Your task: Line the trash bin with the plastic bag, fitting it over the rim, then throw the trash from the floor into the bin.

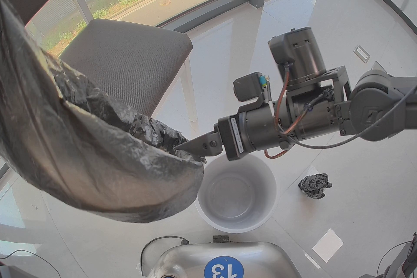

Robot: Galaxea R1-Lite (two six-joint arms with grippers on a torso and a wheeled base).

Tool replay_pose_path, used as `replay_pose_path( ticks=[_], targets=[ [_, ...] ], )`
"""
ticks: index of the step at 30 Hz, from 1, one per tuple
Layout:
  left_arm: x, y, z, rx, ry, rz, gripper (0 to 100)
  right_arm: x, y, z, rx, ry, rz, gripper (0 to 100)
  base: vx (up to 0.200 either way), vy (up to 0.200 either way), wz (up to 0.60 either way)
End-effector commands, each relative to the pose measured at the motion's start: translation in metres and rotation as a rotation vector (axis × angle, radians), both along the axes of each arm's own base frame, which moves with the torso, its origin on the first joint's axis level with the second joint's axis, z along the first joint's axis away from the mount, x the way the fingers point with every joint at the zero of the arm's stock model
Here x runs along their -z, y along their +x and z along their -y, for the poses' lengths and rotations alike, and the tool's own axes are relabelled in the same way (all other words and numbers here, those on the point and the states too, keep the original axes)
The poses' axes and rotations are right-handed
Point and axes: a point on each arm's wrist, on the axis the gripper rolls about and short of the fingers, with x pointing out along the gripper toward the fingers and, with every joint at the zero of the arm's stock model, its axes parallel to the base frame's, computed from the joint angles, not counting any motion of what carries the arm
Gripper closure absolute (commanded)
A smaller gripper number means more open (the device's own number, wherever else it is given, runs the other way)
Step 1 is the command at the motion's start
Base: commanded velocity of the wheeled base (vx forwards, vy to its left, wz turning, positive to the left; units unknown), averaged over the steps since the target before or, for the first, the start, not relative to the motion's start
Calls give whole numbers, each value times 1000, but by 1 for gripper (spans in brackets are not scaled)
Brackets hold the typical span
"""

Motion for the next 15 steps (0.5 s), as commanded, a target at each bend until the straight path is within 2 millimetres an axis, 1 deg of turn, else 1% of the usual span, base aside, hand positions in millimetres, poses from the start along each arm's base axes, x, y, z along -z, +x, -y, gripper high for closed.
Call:
replay_pose_path(
  ticks=[1,5,15],
  targets=[
    [3,0,-2,-11,-15,7,100,12,5,-16,-22,-15,-16,0,0,0,0],
    [5,2,2,-25,-34,11,100,16,7,-24,-32,-19,-19,0,0,0,0],
    [4,1,0,-28,-46,18,100,15,5,-24,-36,-19,-19,0,0,0,0]
  ],
)
